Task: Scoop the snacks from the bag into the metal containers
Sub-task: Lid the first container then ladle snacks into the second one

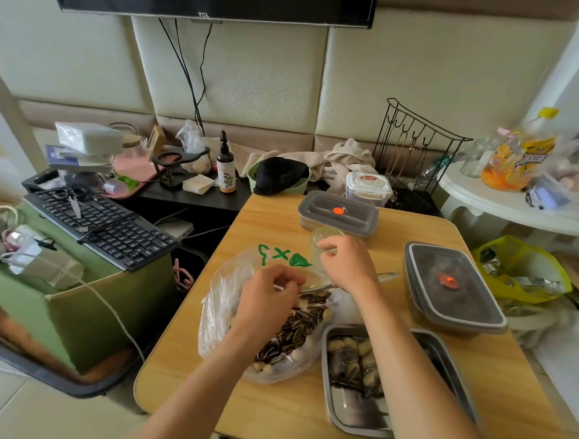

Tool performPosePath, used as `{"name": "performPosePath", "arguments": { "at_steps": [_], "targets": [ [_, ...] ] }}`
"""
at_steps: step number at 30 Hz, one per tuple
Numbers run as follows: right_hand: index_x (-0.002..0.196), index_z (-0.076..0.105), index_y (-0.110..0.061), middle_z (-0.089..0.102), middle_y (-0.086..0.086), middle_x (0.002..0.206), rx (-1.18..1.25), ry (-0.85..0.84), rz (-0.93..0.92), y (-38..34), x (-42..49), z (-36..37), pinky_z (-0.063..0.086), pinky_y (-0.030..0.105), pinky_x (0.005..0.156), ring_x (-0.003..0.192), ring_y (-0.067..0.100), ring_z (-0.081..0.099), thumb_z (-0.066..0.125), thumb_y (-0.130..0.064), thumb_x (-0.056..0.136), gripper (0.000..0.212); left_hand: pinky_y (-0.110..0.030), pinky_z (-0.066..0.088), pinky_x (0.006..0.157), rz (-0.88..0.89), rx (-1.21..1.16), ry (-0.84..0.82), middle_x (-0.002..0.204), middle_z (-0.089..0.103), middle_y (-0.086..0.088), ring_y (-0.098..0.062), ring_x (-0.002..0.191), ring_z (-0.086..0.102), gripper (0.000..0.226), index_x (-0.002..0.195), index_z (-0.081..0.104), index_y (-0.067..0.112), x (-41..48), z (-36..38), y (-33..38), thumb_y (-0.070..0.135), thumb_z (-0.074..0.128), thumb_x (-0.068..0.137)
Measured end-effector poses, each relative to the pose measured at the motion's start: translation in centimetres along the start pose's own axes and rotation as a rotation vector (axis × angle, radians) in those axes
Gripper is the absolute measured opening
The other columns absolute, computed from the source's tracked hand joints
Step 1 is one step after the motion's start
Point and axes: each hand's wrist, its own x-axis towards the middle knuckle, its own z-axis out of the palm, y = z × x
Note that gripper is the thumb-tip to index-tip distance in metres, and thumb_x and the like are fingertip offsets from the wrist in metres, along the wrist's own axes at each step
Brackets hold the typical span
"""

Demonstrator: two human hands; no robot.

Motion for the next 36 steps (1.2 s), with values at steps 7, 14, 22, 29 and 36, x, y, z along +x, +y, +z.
{"name": "performPosePath", "arguments": {
  "at_steps": [7, 14, 22, 29, 36],
  "targets": [
    [0.141, 0.059, -0.028, 0.056, 0.001, 0.145, -0.107, -0.121, -0.085, -0.1, -0.5, 0.0, 0.051, 0.037, 0.096, 0.123, 0.023, 0.057, 0.050, -0.008, 0.098, 0.049, -0.028, 0.059, 0.080, 0.173, 0.352, -0.022, 0.106, 0.069, 0.012, -0.008, 0.086, 0.066, 0.019, 0.104, 0.074, 0.025, 0.2, 0.1, -0.4, 0.014, 0.058, 0.100],
    [0.143, 0.060, -0.016, 0.062, 0.011, 0.140, -0.230, -0.091, -0.043, -0.3, -0.5, 0.3, 0.052, 0.042, 0.099, 0.125, 0.032, 0.059, 0.050, -0.009, 0.099, 0.046, -0.030, 0.051, 0.096, 0.319, 0.618, 0.054, 0.121, 0.063, 0.006, -0.014, 0.114, 0.056, 0.023, 0.113, 0.072, 0.025, 0.5, 0.3, -1.2, 0.020, 0.053, 0.101],
    [0.140, 0.061, -0.031, 0.061, 0.002, 0.143, -0.091, -0.082, -0.072, 0.2, -0.3, 0.2, 0.051, 0.037, 0.098, 0.126, 0.024, 0.058, 0.051, -0.009, 0.100, 0.047, -0.059, -0.022, 0.118, 0.070, 0.926, 0.119, 0.172, -0.008, -0.014, -0.033, 0.155, -0.024, 0.057, 0.158, 0.028, 0.038, 0.9, -1.4, -2.3, 0.057, 0.034, 0.105],
    [0.143, 0.062, -0.019, 0.064, 0.012, 0.141, -0.192, -0.102, -0.042, -0.1, -0.2, 0.4, 0.054, 0.040, 0.098, 0.125, 0.032, 0.059, 0.049, -0.011, 0.099, 0.047, -0.049, 0.027, 0.119, -0.004, 0.752, 0.041, 0.156, 0.047, -0.002, -0.021, 0.147, 0.039, 0.054, 0.144, 0.052, 0.020, 0.8, -2.2, -1.8, 0.052, 0.028, 0.108],
    [0.125, 0.067, -0.030, 0.067, -0.005, 0.130, -0.011, -0.011, -0.072, -0.2, 0.0, 0.0, 0.055, 0.037, 0.092, 0.109, 0.017, 0.065, 0.053, -0.008, 0.098, 0.037, -0.036, 0.047, 0.102, 0.008, 0.677, 0.035, 0.147, 0.058, -0.006, -0.024, 0.131, 0.057, 0.049, 0.135, 0.061, 0.012, 0.8, -2.8, -1.6, 0.045, 0.037, 0.109]
  ]
}}
